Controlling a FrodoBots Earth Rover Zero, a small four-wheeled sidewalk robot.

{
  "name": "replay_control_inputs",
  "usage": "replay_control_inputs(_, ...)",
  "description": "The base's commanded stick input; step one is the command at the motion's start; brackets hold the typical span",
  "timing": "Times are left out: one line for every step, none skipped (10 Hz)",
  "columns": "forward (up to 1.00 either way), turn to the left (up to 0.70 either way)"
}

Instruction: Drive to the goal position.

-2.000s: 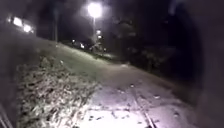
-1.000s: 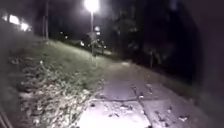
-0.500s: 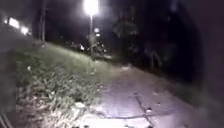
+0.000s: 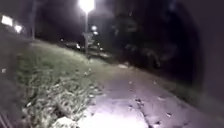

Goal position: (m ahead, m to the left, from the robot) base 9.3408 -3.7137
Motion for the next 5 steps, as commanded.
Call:
replay_control_inputs(0.70,0.00)
replay_control_inputs(0.70,0.00)
replay_control_inputs(0.70,0.00)
replay_control_inputs(0.70,0.00)
replay_control_inputs(0.70,-0.10)
